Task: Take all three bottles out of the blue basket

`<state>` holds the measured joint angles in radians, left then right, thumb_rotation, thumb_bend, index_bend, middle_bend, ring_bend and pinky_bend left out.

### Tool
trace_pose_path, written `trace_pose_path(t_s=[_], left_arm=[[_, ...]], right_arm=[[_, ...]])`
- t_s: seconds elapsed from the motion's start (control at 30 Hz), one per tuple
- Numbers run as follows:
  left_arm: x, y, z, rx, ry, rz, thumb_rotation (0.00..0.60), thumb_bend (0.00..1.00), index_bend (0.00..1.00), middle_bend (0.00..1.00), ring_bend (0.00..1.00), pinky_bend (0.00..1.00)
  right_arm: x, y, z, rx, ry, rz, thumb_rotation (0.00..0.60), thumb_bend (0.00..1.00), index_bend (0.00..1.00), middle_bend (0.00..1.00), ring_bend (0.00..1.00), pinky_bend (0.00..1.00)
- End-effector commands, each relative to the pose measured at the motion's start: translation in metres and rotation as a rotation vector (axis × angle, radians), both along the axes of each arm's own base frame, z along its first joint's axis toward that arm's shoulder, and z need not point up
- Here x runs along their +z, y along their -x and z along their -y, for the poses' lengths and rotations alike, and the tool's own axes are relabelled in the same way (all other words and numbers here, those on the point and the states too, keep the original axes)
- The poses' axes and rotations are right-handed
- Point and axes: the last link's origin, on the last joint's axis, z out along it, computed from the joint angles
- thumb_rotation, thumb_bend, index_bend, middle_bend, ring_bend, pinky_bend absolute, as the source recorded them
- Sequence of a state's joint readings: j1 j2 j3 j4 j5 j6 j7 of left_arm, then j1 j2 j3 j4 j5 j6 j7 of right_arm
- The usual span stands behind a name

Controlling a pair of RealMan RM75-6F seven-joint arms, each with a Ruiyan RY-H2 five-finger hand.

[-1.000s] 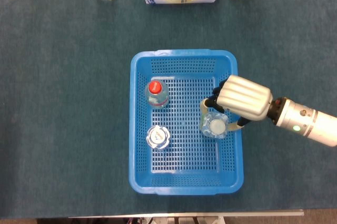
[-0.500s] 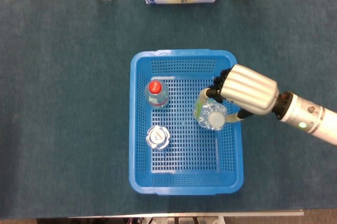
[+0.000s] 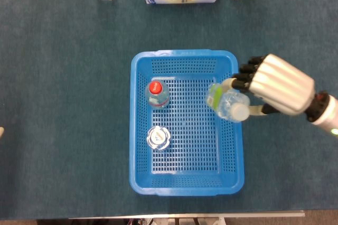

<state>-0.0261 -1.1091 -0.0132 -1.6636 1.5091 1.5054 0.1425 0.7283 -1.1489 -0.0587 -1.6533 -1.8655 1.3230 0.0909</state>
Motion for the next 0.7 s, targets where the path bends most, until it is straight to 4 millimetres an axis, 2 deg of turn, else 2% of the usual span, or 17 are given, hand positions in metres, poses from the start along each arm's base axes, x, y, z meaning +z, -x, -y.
trace_pose_path(t_s=[0.03,0.47,0.7], left_arm=[[-0.001,-0.003,-0.003,-0.008,0.005,-0.004,0.6,0.11,0.21,0.19,0.12,0.37],[-0.006,-0.009,-0.009,-0.02,0.027,-0.016,0.6,0.11,0.21,0.19,0.12,0.37],[-0.007,-0.009,-0.009,-0.018,0.034,-0.017,0.6,0.11,0.21,0.19,0.12,0.37]], right_arm=[[0.014,0.009,-0.01,-0.037,0.029,-0.009,0.6,0.09,0.64,0.68,0.63,0.67],[0.033,0.059,-0.053,-0.227,0.039,-0.043,0.6,0.09,0.64,0.68,0.63,0.67],[0.029,0.102,-0.075,-0.404,0.032,-0.074,0.6,0.09,0.64,0.68,0.63,0.67]])
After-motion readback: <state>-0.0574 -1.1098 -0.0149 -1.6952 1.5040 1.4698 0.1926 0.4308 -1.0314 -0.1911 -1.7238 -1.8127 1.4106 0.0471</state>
